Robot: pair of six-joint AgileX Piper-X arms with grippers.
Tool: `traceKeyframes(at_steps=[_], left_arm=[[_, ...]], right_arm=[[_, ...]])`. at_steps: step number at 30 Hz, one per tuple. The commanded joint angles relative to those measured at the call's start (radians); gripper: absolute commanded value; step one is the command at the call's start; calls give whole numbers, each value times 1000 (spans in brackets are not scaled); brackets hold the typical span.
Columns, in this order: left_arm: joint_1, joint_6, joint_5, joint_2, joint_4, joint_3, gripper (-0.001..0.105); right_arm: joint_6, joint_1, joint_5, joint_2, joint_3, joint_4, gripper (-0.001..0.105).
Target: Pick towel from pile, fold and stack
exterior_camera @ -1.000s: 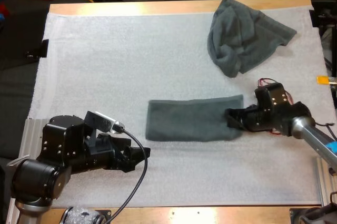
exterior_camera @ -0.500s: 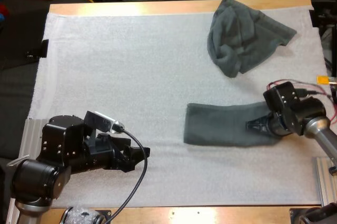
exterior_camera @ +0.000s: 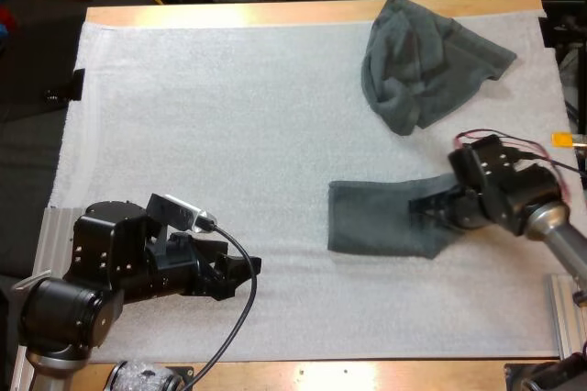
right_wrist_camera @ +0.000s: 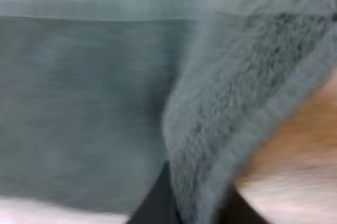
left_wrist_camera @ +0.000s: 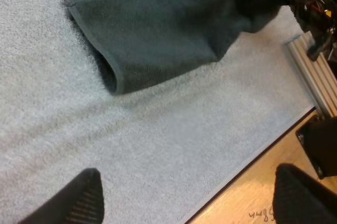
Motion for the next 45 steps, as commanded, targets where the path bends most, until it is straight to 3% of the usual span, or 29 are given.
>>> traceKeyframes(at_steps=[1, 10, 19, 29, 32, 37, 40, 45], left_arm=[[-3, -1, -12, 3, -2, -6, 65], [-3, -1, -12, 3, -2, -6, 65], [-3, -1, -12, 3, 4, -6, 65], [-3, -1, -12, 3, 4, -6, 65], [-3, -1, -12, 3, 4, -6, 65], [-3, -1, -12, 3, 4, -6, 65], [-3, -1, -12, 3, 4, -6, 65], [-3, -1, -12, 3, 4, -6, 65]], right_arm=[[30, 26, -30, -8, -9, -52, 1], [172, 180, -76, 74, -9, -218, 1], [274, 201, -164, 203, -9, -322, 1], [285, 201, -219, 286, -9, -338, 2], [285, 201, -203, 289, -9, -338, 17], [285, 201, -250, 289, -9, -355, 64], [276, 201, -317, 289, -9, -379, 73], [276, 211, -373, 289, -9, -429, 72]])
